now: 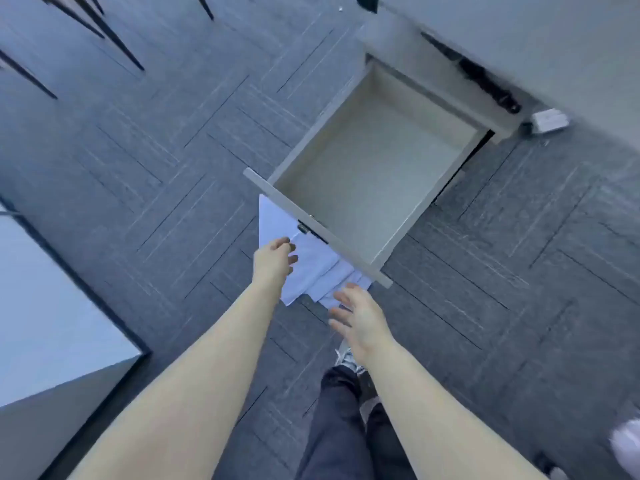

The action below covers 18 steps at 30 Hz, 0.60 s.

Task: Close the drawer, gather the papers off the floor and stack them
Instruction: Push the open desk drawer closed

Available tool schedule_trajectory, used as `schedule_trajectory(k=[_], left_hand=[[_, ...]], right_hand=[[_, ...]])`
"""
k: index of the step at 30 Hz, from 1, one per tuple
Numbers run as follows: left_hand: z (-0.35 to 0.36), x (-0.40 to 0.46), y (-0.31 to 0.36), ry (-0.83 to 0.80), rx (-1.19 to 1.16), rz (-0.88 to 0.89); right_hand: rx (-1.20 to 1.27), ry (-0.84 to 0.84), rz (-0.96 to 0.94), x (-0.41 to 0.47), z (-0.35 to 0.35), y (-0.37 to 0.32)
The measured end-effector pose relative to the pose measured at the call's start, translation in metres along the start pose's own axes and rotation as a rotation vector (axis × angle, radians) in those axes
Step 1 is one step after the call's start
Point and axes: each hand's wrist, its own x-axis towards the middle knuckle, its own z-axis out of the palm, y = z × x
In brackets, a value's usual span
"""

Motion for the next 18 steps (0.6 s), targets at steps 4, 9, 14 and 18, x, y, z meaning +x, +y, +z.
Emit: schedule_trajectory(k=[4, 9, 14, 18], left_hand=[[0.016, 0.030, 0.000, -0.039, -0.116, -0.010], [0.030, 0.051, -0.001, 0.035, -0.106, 0.069], [0.057, 0.059, 0.014, 0.031, -0.086, 0.095], [0.095, 0.067, 0.042, 0.017, -0.058, 0.137]], right_hand=[[0.239, 0.077, -0.021, 0.035, 0.010, -0.001], [0.309, 0.137, -0.055, 0.050, 0.011, -0.009], [0.304, 0.169, -0.075, 0.065, -0.003, -0.036], [0.305, 0.167, -0.113, 0.082, -0.018, -0.077]])
